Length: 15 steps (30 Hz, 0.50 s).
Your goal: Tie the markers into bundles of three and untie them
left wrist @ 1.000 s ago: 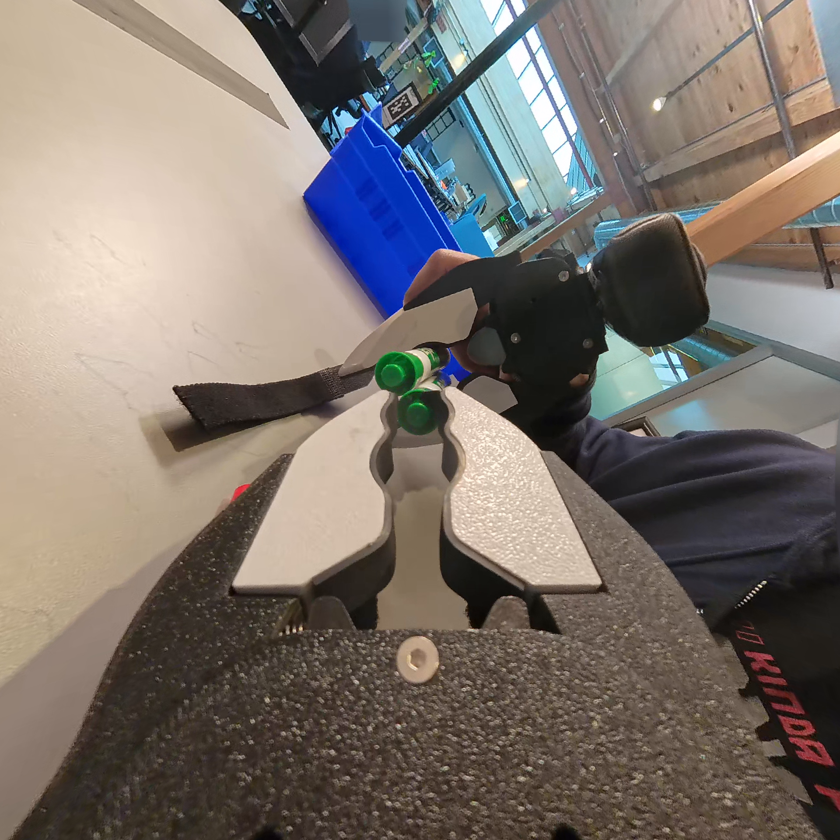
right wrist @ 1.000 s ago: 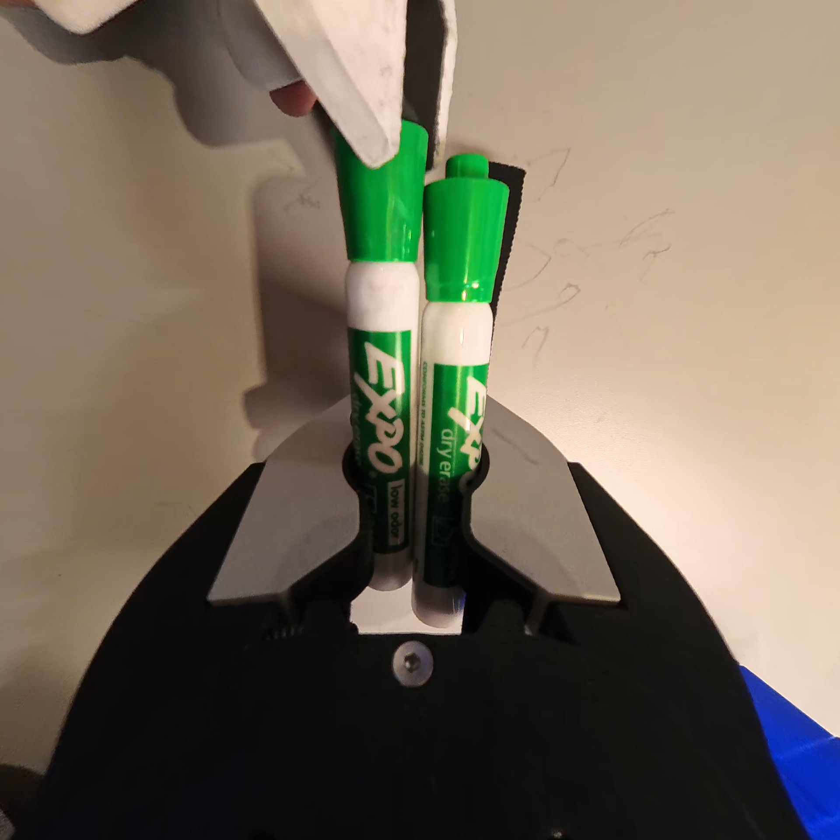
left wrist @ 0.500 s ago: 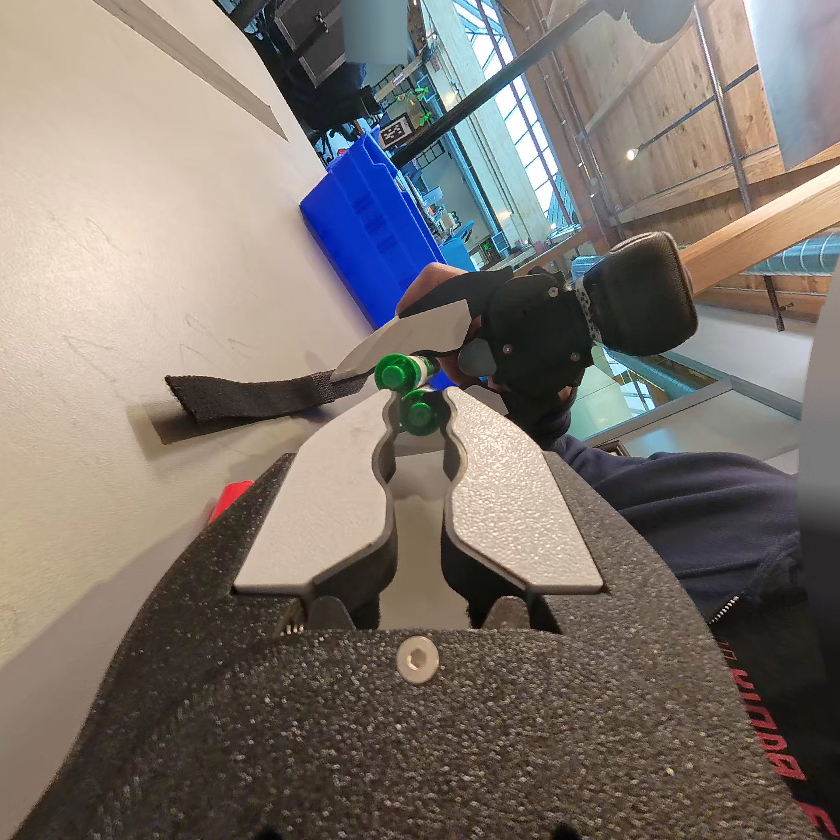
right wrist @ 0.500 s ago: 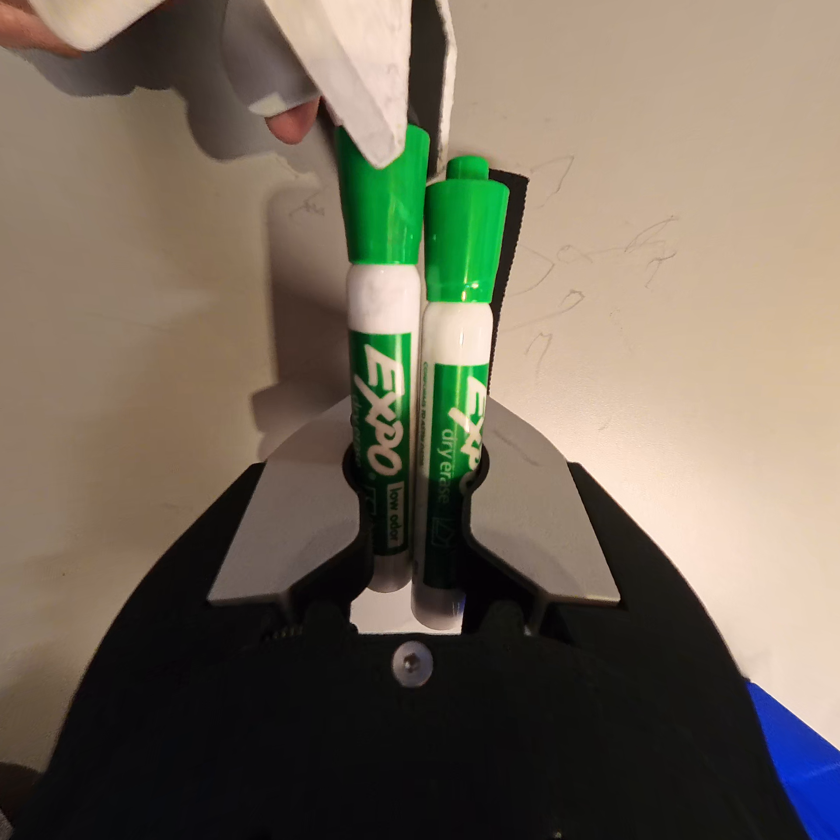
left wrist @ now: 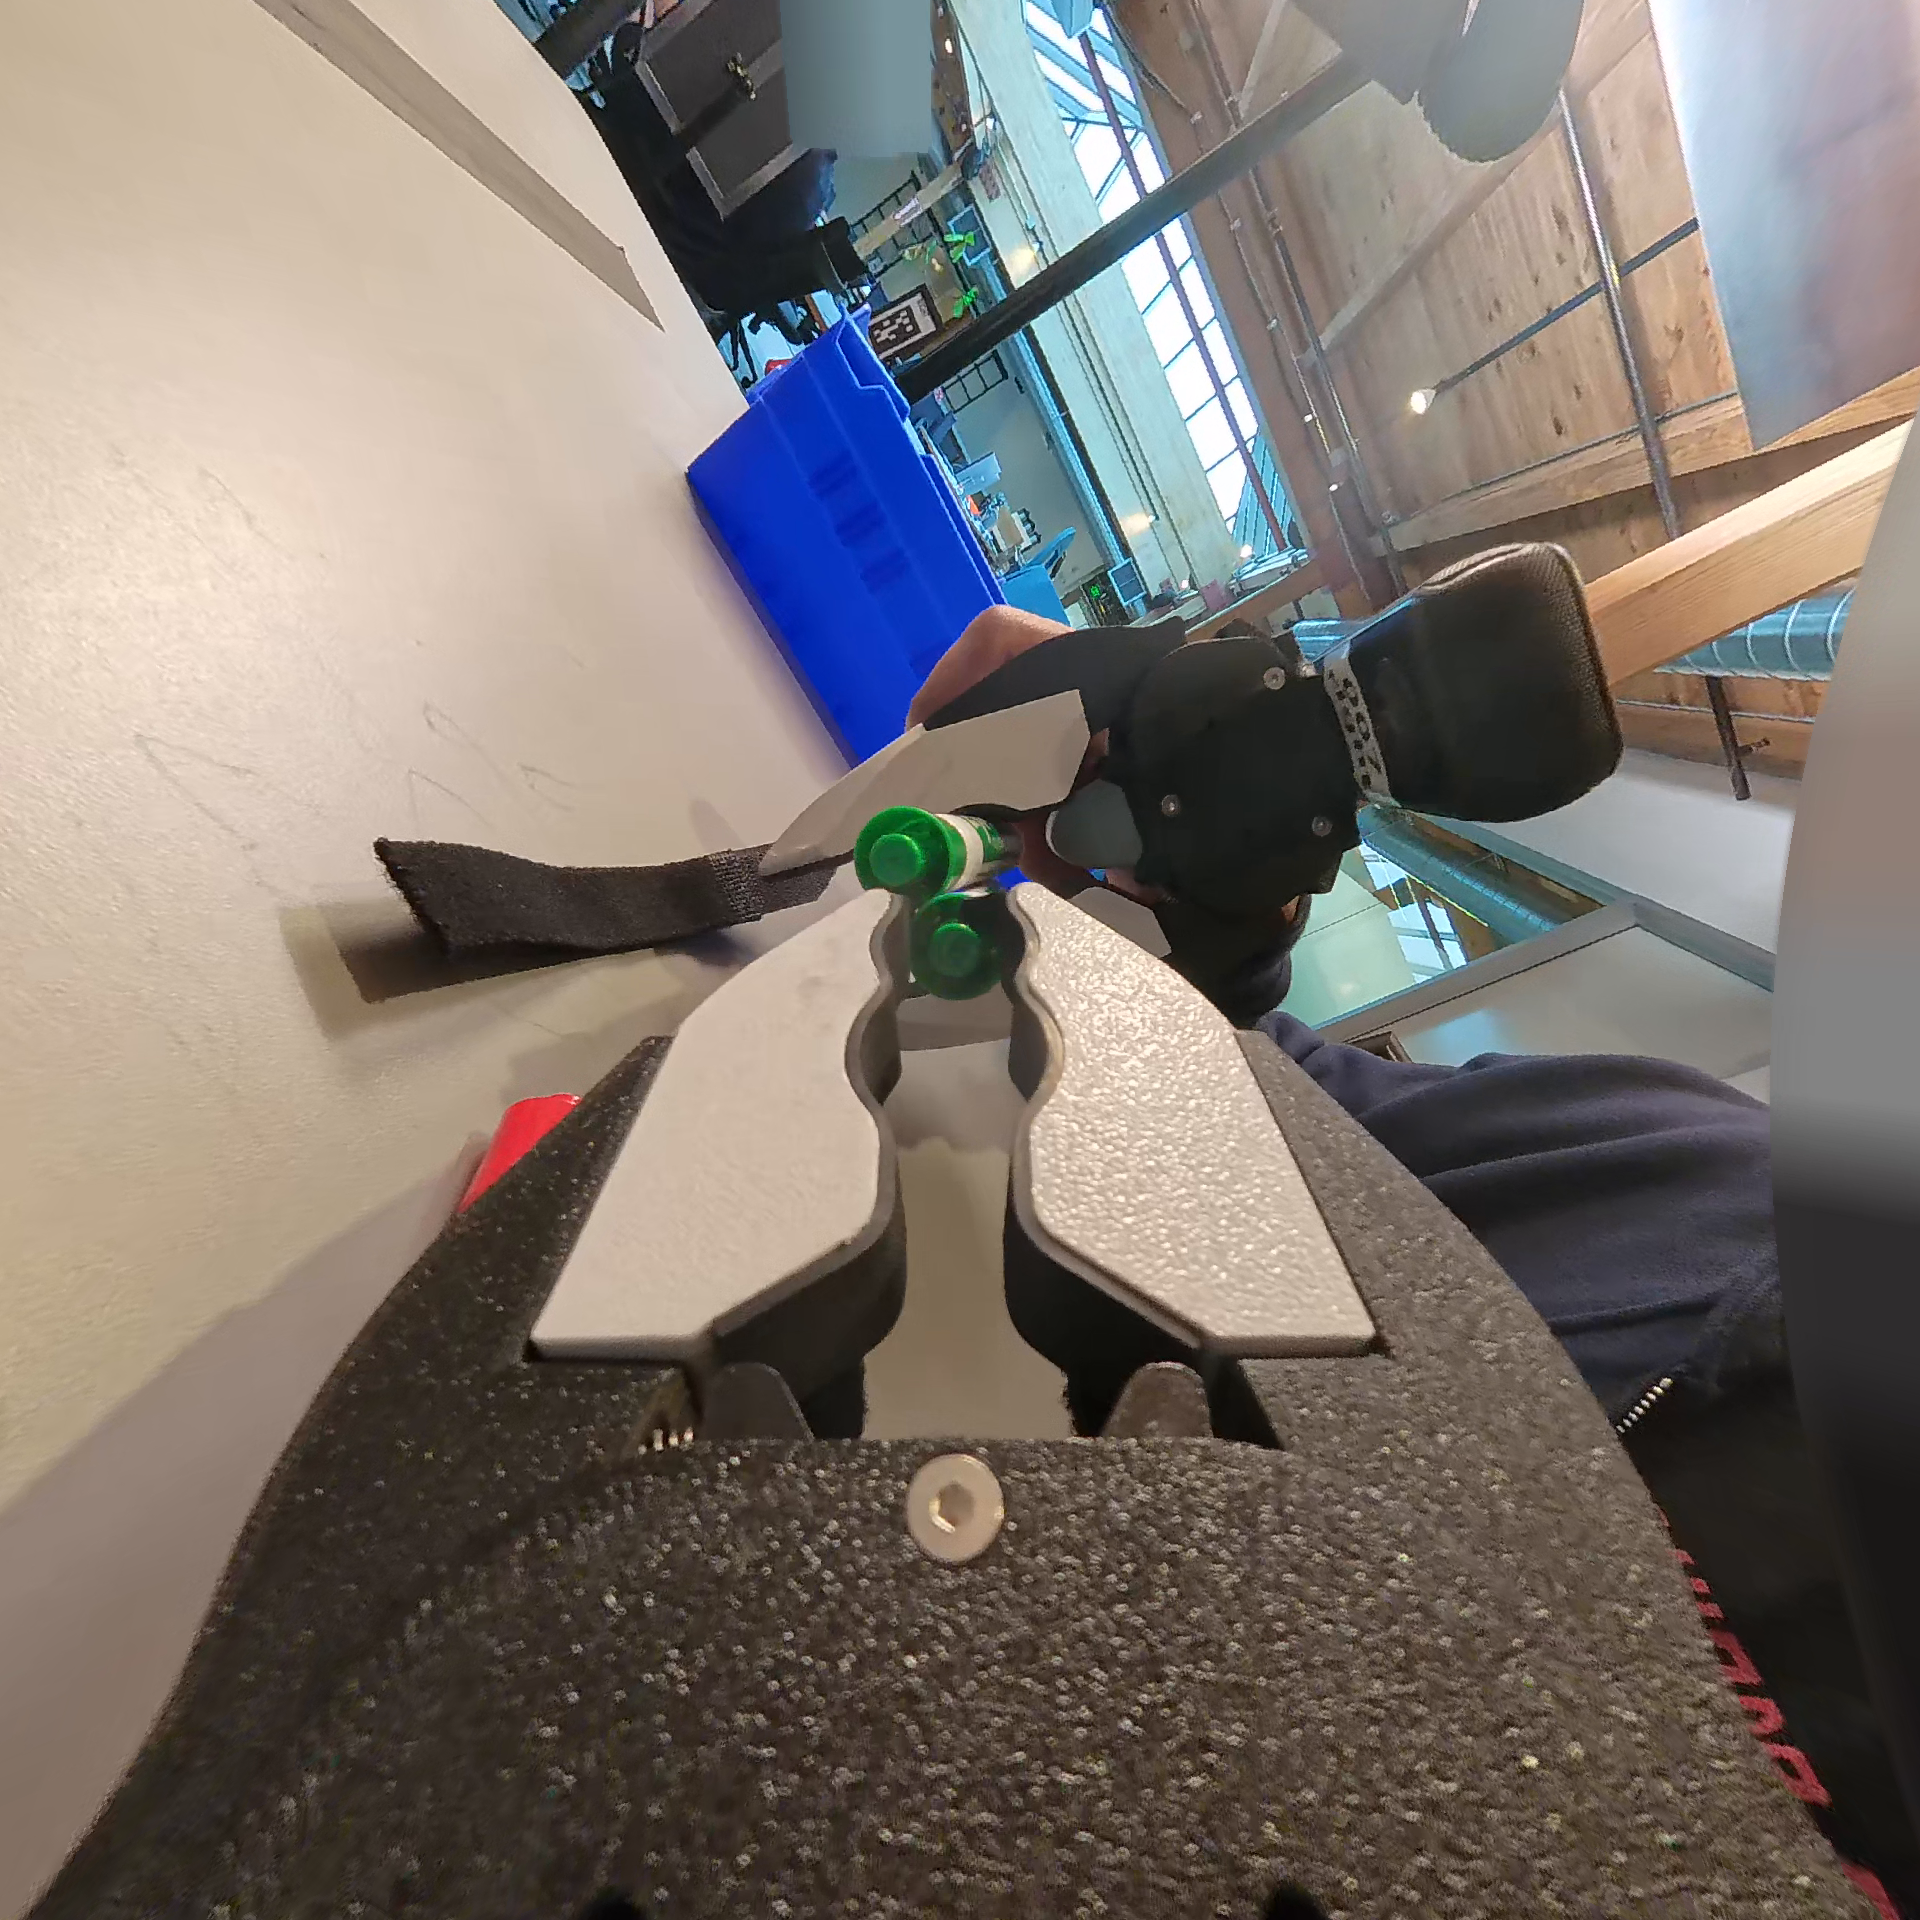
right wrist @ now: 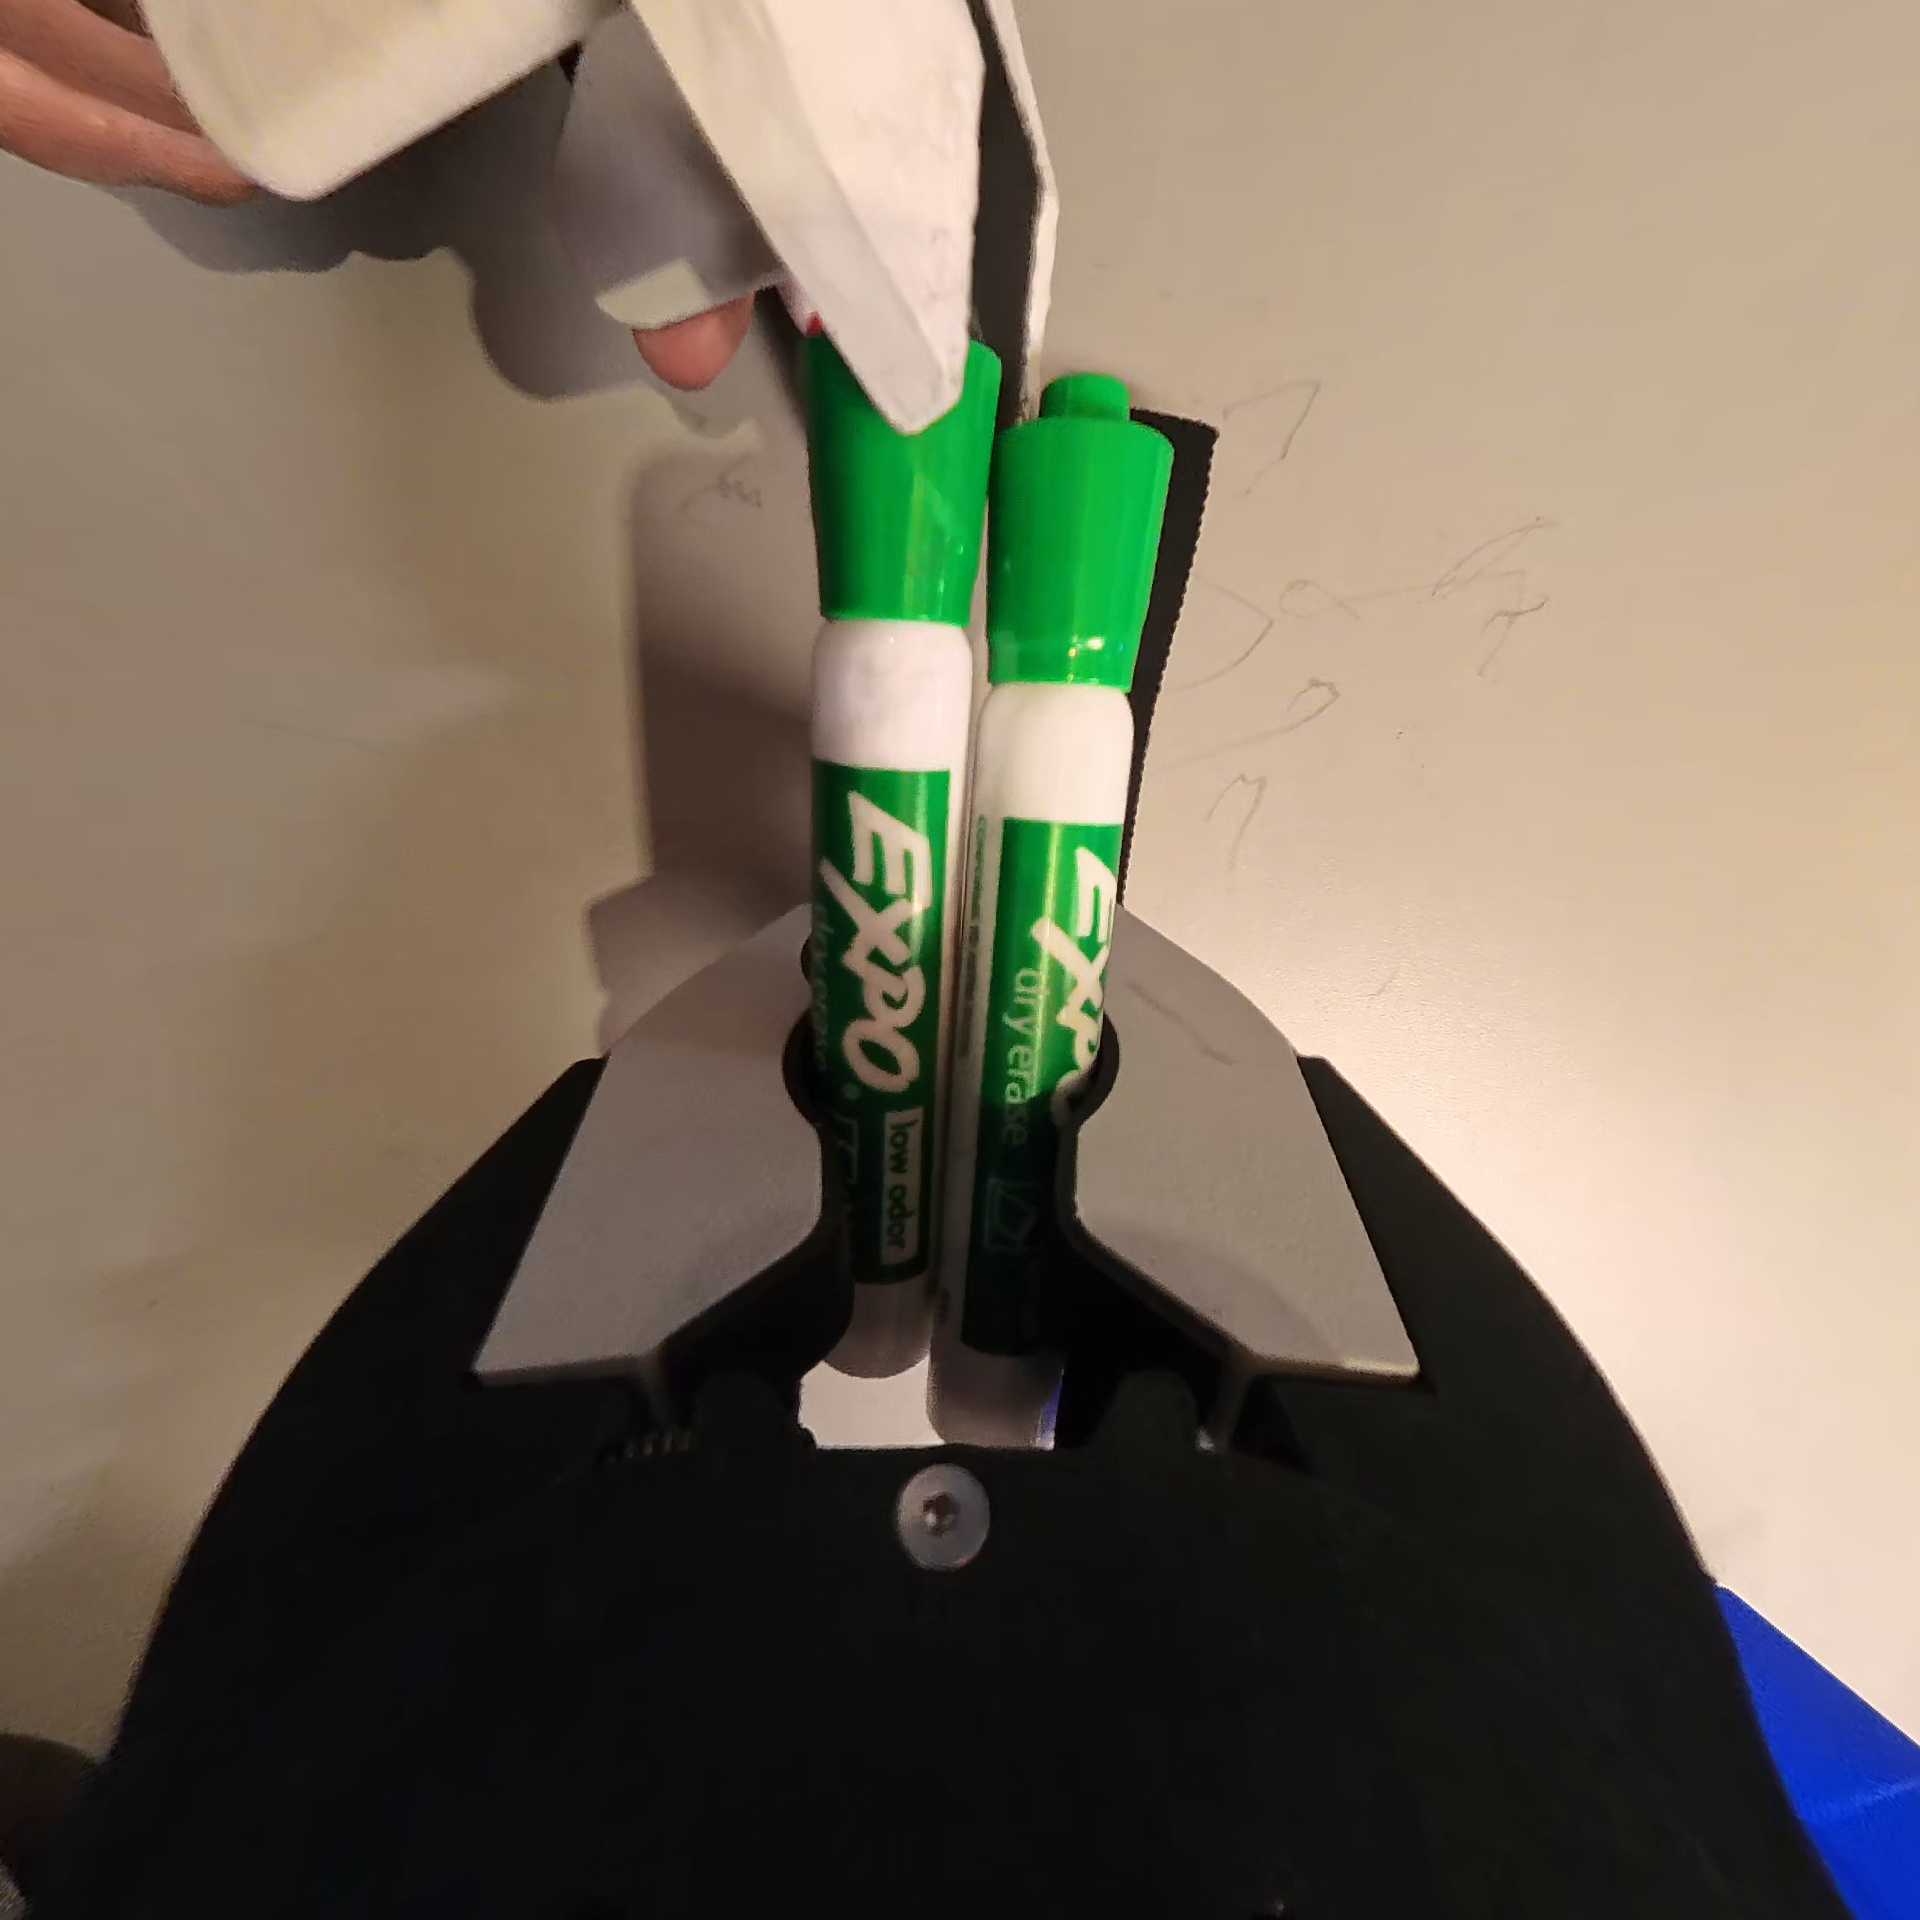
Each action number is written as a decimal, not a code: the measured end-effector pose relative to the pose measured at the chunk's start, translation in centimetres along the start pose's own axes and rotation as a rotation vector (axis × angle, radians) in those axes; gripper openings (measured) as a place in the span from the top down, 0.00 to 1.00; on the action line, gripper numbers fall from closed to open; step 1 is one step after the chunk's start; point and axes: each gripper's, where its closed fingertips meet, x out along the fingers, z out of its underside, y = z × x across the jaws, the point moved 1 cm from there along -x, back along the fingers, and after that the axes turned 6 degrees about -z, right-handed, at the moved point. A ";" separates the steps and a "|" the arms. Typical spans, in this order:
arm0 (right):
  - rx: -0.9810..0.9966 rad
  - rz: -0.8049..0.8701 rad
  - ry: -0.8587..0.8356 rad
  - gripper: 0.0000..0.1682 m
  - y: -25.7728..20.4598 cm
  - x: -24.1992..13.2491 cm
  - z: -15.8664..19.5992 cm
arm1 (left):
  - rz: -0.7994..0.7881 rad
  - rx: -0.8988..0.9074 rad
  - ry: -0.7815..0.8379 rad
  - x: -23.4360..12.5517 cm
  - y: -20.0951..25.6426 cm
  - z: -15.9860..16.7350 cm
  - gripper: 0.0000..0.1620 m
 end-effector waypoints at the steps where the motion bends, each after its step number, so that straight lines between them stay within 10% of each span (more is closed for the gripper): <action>1: -0.001 0.002 0.000 0.75 0.0 0.0 0.0 | -0.003 0.001 0.002 0.0 0.0 0.0 0.90; 15: 0.003 0.003 0.003 0.76 0.2 0.0 0.0 | -0.037 0.036 0.035 0.2 0.0 0.0 0.90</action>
